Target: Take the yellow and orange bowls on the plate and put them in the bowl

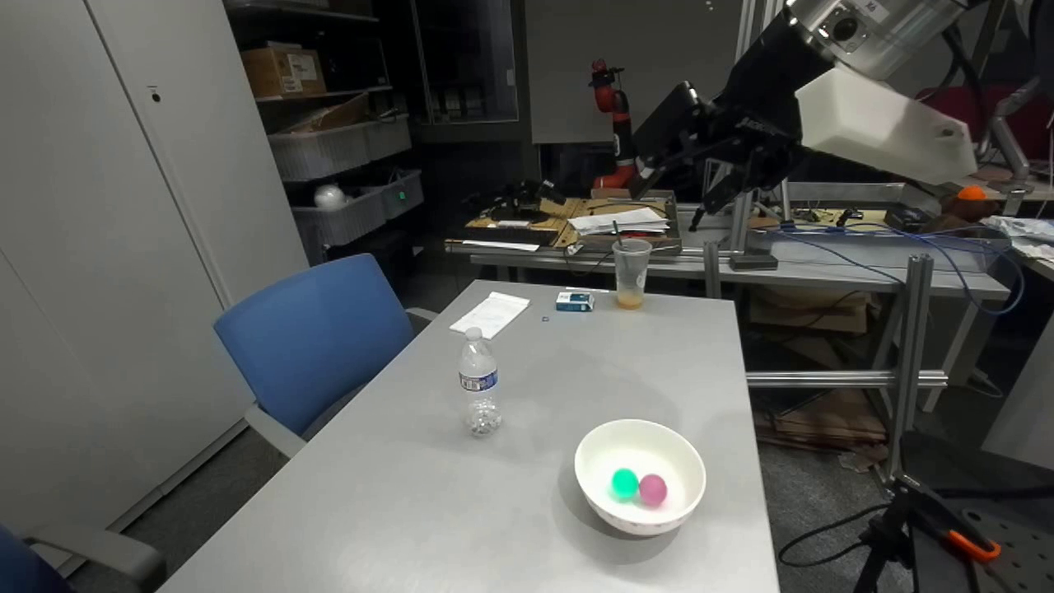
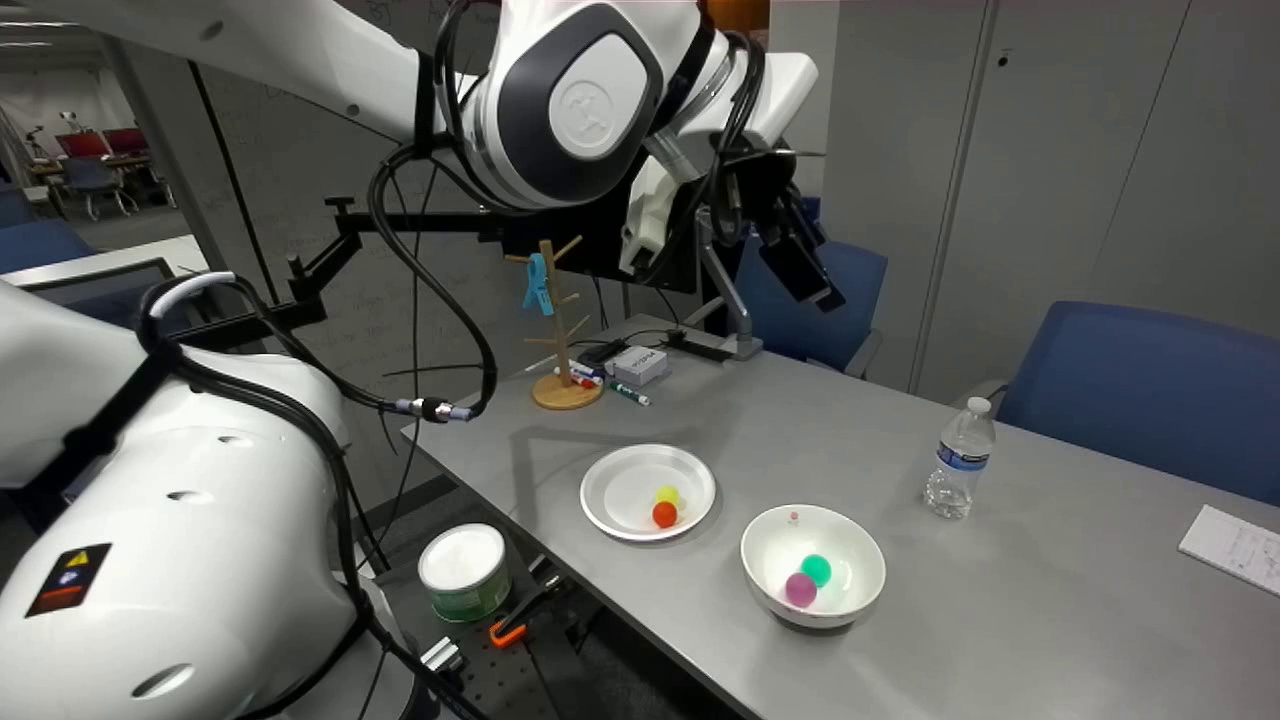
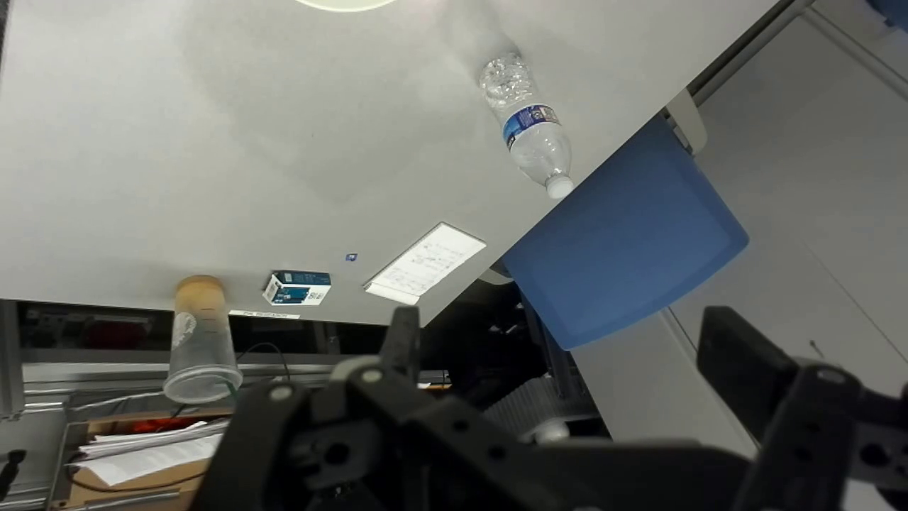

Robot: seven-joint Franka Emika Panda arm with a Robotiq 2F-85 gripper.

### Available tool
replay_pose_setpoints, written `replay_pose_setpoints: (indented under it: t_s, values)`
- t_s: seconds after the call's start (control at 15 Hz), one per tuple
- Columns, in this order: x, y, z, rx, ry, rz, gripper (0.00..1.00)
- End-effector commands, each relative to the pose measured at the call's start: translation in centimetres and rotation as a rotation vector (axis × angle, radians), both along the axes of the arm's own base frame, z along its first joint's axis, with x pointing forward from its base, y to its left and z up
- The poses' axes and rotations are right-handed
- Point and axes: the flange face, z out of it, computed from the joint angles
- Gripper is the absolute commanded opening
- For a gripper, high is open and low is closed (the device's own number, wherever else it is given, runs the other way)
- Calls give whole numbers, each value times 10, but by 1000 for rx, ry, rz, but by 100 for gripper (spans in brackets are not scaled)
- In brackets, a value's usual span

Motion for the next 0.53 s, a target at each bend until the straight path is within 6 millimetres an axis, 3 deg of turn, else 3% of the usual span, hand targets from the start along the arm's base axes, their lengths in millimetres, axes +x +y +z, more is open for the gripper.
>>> replay_pose_setpoints:
  t_s: [0.0, 0.47]
  values:
    - [0, 0, 1, 0, 1, 1, 100]
    - [29, -3, 10, 44, 107, 3, 100]
